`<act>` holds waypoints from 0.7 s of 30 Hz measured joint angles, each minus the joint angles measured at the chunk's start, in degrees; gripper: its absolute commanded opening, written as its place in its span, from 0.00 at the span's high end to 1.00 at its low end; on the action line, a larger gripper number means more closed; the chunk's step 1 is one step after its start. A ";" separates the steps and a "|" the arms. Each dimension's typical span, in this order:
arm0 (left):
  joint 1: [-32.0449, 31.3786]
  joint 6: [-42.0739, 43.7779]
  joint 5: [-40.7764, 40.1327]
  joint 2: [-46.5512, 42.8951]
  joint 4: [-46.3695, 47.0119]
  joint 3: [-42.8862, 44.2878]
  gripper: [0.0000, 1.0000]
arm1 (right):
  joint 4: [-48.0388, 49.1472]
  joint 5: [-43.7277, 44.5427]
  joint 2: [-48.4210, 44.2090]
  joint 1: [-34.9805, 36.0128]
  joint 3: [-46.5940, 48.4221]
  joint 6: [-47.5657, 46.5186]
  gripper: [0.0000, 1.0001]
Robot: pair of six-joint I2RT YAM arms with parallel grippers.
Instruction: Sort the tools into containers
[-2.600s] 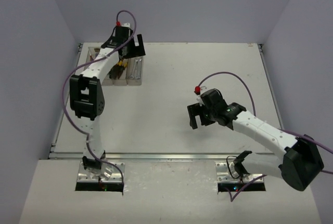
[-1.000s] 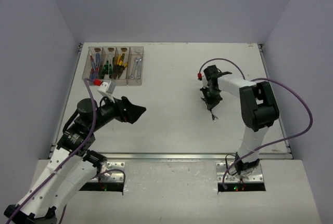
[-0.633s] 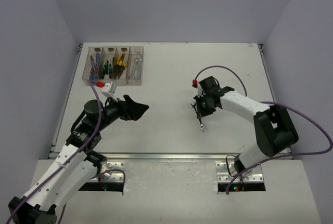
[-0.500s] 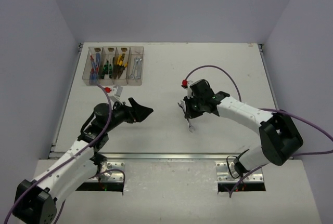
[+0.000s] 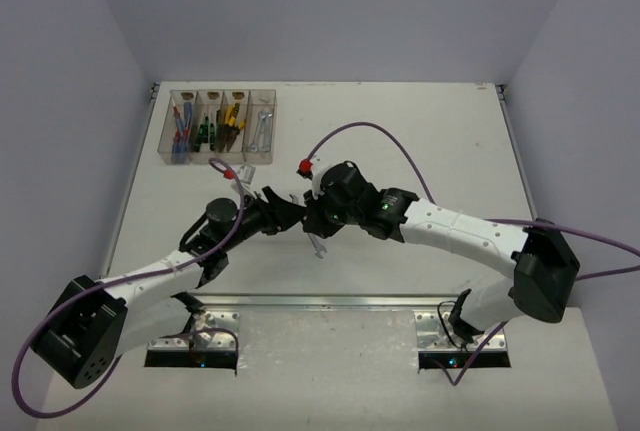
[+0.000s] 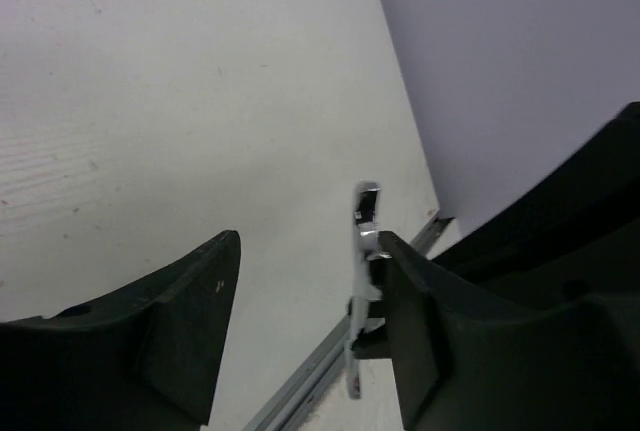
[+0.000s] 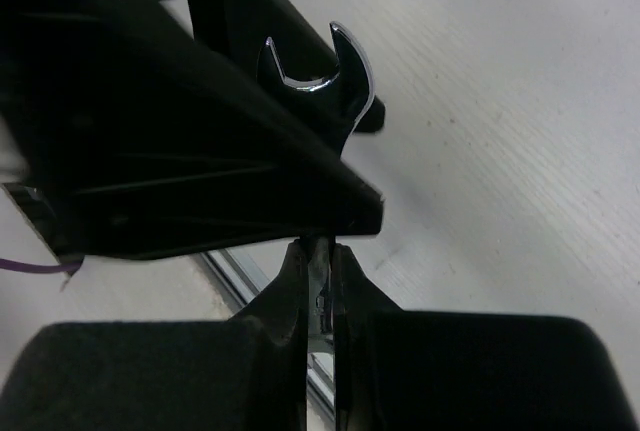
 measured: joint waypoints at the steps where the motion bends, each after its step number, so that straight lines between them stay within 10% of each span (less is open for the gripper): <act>1: -0.26 -0.08 -0.20 1.07 0.41 0.00 0.64 | 0.77 0.08 0.05 0.29 0.59 0.11 1.00; 4: -0.85 -1.19 -0.46 3.26 2.32 0.28 0.97 | 1.58 0.38 0.28 0.87 1.34 0.46 1.00; 6: -1.30 -1.64 -0.19 3.74 3.60 0.80 1.00 | 1.53 0.76 0.97 0.91 1.59 0.76 0.95; 7: -1.54 -1.50 -0.05 4.01 3.88 1.24 1.00 | 1.46 0.98 1.40 0.91 1.89 0.87 0.81; 9: -1.69 -0.91 -0.21 4.90 3.16 2.50 1.00 | 1.24 1.41 1.90 0.87 2.59 1.05 0.12; 10: -1.68 -0.42 -0.49 5.40 2.20 3.43 1.00 | 1.11 1.84 2.00 0.84 2.89 1.23 0.01; 21: 11.27 16.02 -15.69 35.20 -25.58 47.51 1.00 | -10.64 22.21 -12.24 -0.48 -1.90 3.52 0.01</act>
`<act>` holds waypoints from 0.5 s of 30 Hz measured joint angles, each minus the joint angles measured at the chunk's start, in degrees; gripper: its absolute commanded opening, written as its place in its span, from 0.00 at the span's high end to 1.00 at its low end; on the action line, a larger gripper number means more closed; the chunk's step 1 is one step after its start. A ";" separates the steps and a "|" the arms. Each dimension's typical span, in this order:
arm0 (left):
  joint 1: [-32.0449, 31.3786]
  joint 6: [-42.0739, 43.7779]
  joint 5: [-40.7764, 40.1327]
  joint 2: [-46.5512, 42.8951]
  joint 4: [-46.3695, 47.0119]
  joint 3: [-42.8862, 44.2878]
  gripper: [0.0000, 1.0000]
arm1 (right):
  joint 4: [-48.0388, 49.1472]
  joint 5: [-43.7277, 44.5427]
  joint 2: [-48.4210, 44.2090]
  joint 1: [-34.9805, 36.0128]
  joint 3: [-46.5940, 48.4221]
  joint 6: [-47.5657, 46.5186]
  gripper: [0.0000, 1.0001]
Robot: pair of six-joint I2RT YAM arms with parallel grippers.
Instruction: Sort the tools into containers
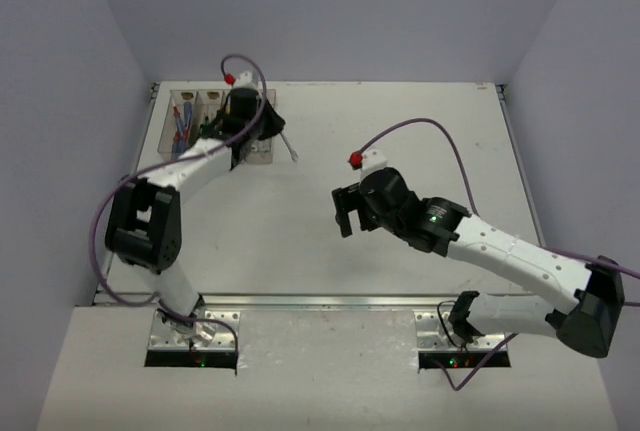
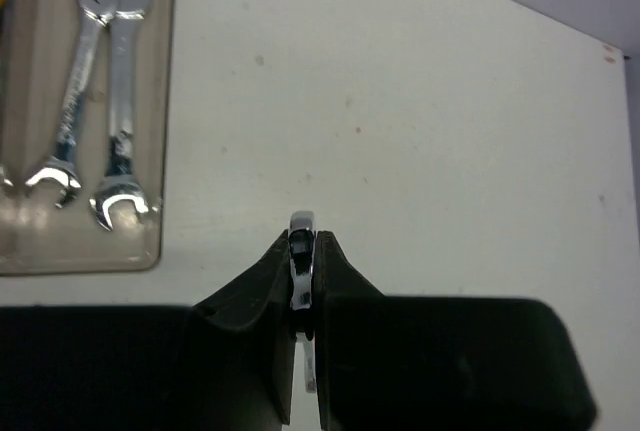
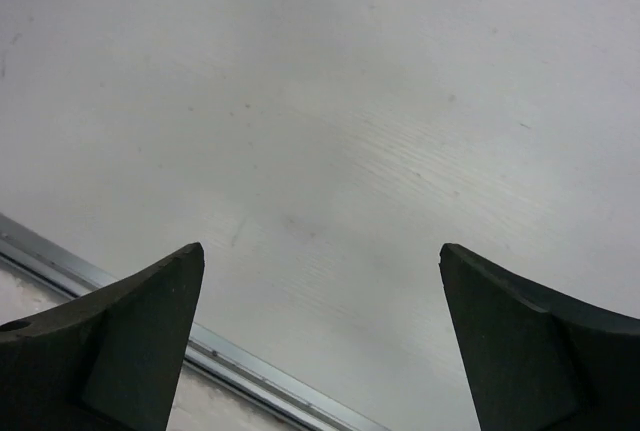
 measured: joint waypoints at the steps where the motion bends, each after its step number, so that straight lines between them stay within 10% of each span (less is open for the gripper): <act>1: 2.01 1.76 -0.94 3.54 -4.62 6.07 1.00 | -0.53 0.86 -3.46 -0.79 -2.00 -0.23 0.01; 9: 10.57 13.79 -7.35 27.84 -22.63 48.14 1.00 | -3.87 1.97 -18.16 -8.13 -12.54 -3.18 0.01; 15: 10.66 21.41 -9.96 36.08 -28.77 55.65 1.00 | -4.71 -0.73 -16.96 -8.44 -15.89 -6.35 0.01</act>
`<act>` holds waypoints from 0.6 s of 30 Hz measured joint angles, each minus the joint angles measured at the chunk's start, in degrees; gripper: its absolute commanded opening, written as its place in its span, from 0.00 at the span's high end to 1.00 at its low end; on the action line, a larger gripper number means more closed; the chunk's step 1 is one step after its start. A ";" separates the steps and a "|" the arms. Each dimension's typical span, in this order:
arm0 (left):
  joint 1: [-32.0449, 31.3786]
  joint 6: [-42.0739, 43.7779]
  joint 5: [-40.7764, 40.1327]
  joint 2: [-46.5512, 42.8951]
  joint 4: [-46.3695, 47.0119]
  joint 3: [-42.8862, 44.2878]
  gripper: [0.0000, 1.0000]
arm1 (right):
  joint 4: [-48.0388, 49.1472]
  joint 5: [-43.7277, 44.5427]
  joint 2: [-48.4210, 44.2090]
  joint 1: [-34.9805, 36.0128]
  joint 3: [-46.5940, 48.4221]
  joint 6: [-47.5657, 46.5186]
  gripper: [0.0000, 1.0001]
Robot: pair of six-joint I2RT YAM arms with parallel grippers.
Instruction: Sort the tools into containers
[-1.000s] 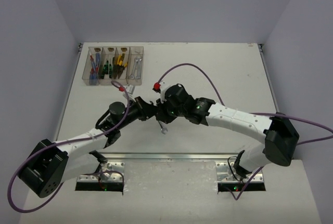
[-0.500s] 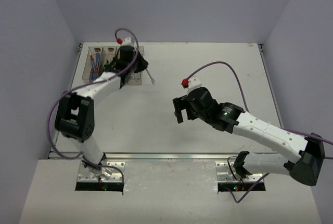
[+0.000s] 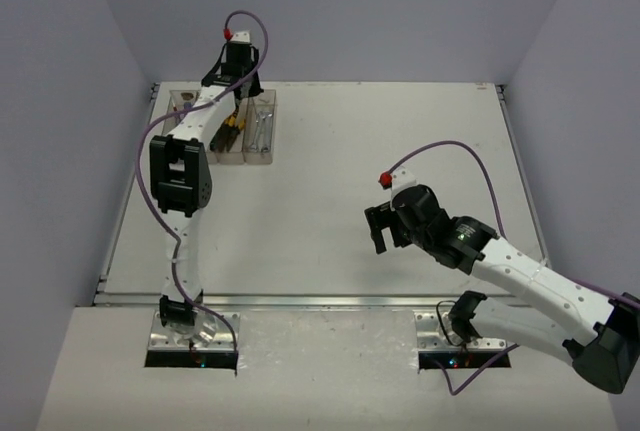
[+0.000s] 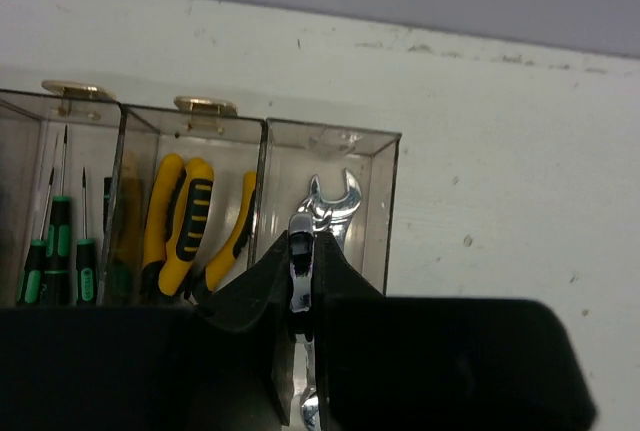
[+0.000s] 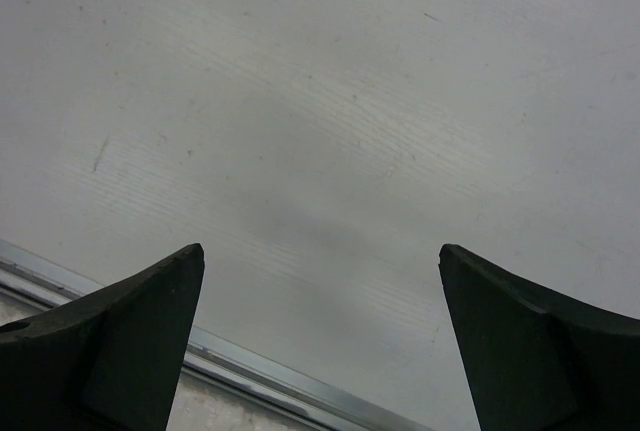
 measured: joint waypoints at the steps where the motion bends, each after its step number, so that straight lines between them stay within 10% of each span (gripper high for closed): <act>1: -0.06 0.95 -0.04 0.68 -0.93 0.01 1.00 | -0.06 -0.46 -0.01 0.00 -0.11 -0.34 0.01; 3: -0.12 2.42 -0.22 1.90 -2.59 0.01 0.90 | 0.15 -1.29 -0.11 0.00 -0.11 -0.82 0.01; 8: -0.27 3.80 -0.50 3.55 -4.82 0.02 0.20 | 0.21 -2.47 -0.84 -0.05 -0.11 -1.37 0.01; 18: -0.70 -1.20 1.91 -5.70 -12.28 6.46 0.00 | 0.11 -1.41 0.54 -0.17 0.15 -1.69 0.01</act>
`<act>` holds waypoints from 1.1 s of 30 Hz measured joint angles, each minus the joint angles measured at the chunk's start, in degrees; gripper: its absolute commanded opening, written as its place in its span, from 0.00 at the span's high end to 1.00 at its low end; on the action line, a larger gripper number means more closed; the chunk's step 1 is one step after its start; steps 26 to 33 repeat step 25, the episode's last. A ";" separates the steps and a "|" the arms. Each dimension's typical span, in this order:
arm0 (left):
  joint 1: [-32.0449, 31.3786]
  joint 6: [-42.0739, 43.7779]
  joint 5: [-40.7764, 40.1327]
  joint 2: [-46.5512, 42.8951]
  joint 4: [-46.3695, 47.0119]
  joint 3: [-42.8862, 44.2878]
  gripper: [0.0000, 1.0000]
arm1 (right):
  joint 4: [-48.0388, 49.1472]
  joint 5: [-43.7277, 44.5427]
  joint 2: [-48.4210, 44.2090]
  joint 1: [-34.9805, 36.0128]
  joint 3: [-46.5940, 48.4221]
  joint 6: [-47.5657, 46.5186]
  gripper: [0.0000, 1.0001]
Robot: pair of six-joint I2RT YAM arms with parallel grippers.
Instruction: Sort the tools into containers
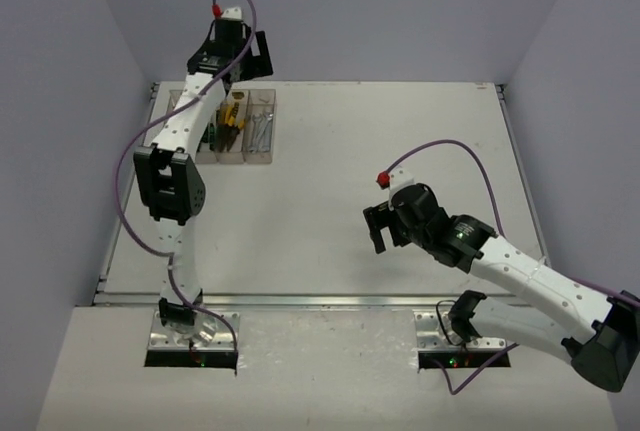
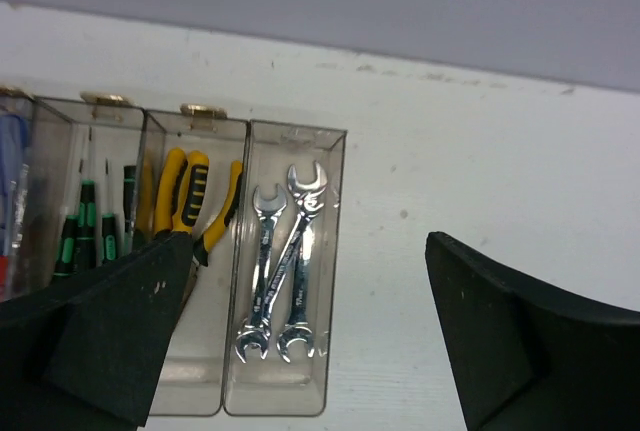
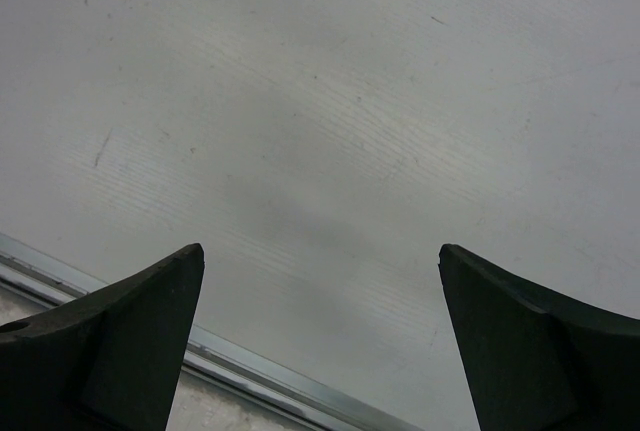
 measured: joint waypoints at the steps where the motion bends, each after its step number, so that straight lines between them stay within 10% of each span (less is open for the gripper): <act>1: -0.11 -1.00 -0.03 -4.88 2.08 -3.54 0.00 | -0.52 0.70 -0.02 -0.05 0.33 0.24 0.01; 6: -0.41 -5.57 -2.19 -46.75 7.92 -38.63 0.00 | -3.77 5.25 -2.80 -0.15 4.42 1.62 0.01; 13: -0.46 -5.79 -5.60 -86.09 6.79 -58.56 0.00 | -11.07 13.83 -7.15 -0.12 16.09 2.55 0.01; 22: -0.57 -4.17 -4.28 -97.02 4.88 -79.84 0.00 | -15.87 17.24 -17.28 -0.15 11.03 5.36 0.01; 33: -0.57 -4.18 -4.22 -98.17 4.90 -82.16 0.00 | -16.84 17.69 -18.10 -0.15 9.57 6.14 0.01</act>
